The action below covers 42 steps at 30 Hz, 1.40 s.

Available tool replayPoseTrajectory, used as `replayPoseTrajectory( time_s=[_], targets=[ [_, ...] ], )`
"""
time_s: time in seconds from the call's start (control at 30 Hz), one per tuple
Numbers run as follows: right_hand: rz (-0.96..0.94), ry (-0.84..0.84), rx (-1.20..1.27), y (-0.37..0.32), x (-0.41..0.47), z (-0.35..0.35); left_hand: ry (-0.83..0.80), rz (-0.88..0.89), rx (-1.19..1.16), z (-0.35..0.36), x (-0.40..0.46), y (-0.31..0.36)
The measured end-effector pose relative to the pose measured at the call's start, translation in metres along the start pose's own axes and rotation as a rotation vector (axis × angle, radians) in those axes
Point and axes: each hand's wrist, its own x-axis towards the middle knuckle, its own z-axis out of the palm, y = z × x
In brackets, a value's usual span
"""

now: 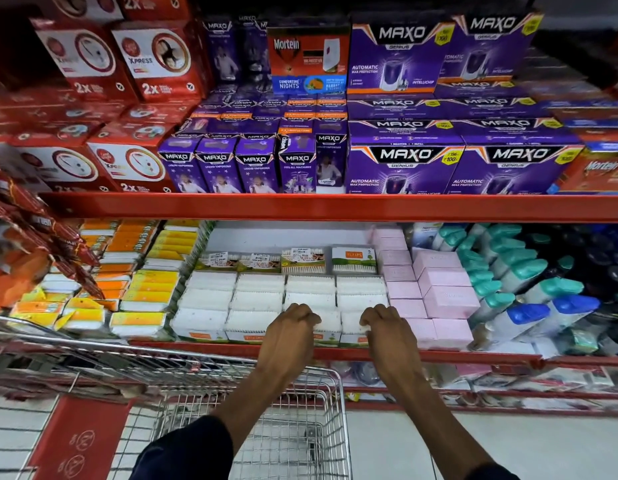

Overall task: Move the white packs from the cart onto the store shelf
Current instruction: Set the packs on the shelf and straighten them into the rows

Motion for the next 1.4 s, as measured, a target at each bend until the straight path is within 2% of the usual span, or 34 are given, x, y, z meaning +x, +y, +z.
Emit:
replayPoseTrajectory(
  time_s=[0.33, 0.63, 1.4],
  targets=[
    [0.008, 0.008, 0.015, 0.003, -0.001, 0.009, -0.015, -0.011, -0.004, 0.021, -0.002, -0.007],
    [-0.077, 0.053, 0.138, 0.011, -0.008, 0.014, -0.039, 0.017, 0.020, 0.025, -0.004, -0.013],
    [-0.086, 0.069, 0.110, 0.005, -0.011, 0.022, -0.020, 0.060, 0.093, 0.029, -0.005, -0.021]
  ],
)
